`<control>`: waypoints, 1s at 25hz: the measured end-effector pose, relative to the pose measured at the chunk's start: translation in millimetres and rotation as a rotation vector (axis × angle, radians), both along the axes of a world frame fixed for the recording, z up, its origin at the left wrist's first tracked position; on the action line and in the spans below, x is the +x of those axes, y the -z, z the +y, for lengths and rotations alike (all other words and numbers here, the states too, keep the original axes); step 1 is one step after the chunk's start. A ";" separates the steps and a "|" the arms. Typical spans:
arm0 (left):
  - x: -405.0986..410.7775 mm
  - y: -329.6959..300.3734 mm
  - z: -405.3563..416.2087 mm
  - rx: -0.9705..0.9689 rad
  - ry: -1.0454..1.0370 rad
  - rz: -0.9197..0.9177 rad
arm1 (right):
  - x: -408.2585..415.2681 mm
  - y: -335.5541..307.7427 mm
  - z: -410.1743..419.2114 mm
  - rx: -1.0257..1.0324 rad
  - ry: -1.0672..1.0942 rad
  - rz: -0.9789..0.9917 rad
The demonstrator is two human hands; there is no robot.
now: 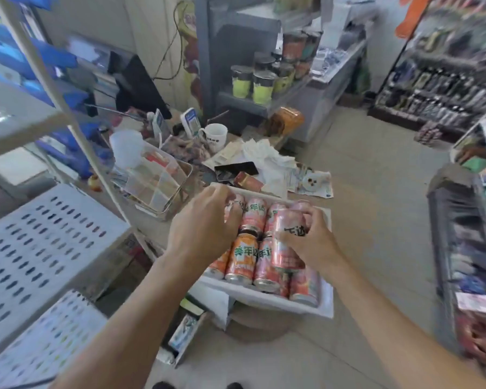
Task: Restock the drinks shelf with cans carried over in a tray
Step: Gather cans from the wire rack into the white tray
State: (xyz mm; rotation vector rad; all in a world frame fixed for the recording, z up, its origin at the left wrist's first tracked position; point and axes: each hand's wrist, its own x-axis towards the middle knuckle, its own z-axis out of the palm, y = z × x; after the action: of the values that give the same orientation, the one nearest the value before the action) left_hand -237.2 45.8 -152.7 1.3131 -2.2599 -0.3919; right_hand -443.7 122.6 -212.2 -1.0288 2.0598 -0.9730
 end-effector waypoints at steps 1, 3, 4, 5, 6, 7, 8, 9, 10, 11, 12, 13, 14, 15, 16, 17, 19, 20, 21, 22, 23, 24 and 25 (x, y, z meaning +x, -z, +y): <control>-5.7 5.5 1.9 0.021 0.009 -0.016 | -4.0 13.6 6.1 0.070 0.023 -0.011; -14.1 14.4 6.3 0.047 0.020 -0.043 | -7.3 33.0 16.1 0.145 0.069 -0.055; -17.6 17.1 9.0 0.051 0.031 -0.054 | -8.3 39.0 20.3 0.165 0.091 -0.066; -21.4 18.9 10.9 0.058 0.046 -0.064 | -9.4 43.0 23.2 0.184 0.109 -0.063; -25.3 19.6 12.7 0.067 0.061 -0.070 | -10.9 47.1 24.3 0.206 0.129 -0.055; -28.9 20.2 13.7 0.076 0.070 -0.073 | -12.2 51.5 23.8 0.230 0.151 -0.049; -32.4 20.5 15.0 0.083 0.076 -0.073 | -12.9 54.1 23.2 0.250 0.165 -0.047; -35.9 21.7 16.5 0.087 0.082 -0.072 | -13.4 56.1 23.1 0.266 0.168 -0.045; -38.6 23.2 17.7 0.087 0.086 -0.072 | -14.3 57.4 23.1 0.279 0.156 -0.046; -40.4 24.5 18.9 0.087 0.089 -0.070 | -15.6 57.0 23.9 0.284 0.142 -0.050; -41.7 25.0 20.1 0.091 0.089 -0.069 | -17.9 55.7 25.7 0.288 0.130 -0.058; -42.8 25.3 20.7 0.095 0.090 -0.070 | -20.9 53.7 27.7 0.292 0.120 -0.057; -43.8 25.2 21.2 0.100 0.091 -0.073 | -24.4 52.3 29.6 0.308 0.106 -0.041; -44.6 24.5 21.2 0.105 0.090 -0.076 | -27.2 51.1 30.9 0.320 0.091 -0.010; -45.7 23.4 20.8 0.107 0.088 -0.076 | -28.7 49.2 31.2 0.325 0.076 0.026; -47.1 22.2 20.7 0.104 0.086 -0.077 | -28.7 46.1 31.0 0.310 0.062 0.064; -48.8 19.6 20.1 0.088 0.079 -0.078 | -24.3 36.0 27.7 0.231 0.031 0.163; -48.7 18.1 19.9 0.085 0.074 -0.079 | -21.0 28.6 25.6 0.187 0.006 0.204; -47.4 16.6 19.6 0.083 0.068 -0.080 | -17.2 19.7 23.2 0.148 -0.020 0.223; -45.1 14.9 18.9 0.077 0.061 -0.080 | -12.7 9.2 20.1 0.122 -0.052 0.227; -41.4 12.6 17.5 0.064 0.049 -0.080 | -7.9 -1.2 16.8 0.087 -0.092 0.231; -36.6 8.7 15.4 0.045 0.031 -0.076 | -2.6 -10.2 12.4 0.049 -0.132 0.244; -30.6 4.1 12.8 0.027 0.007 -0.068 | 3.1 -18.7 7.3 -0.005 -0.176 0.272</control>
State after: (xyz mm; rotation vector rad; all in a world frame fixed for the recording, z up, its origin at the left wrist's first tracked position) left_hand -267.9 58.7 -156.8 1.3515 -2.3236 -0.3870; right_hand -440.6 129.8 -193.5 -1.3838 2.1357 -0.7842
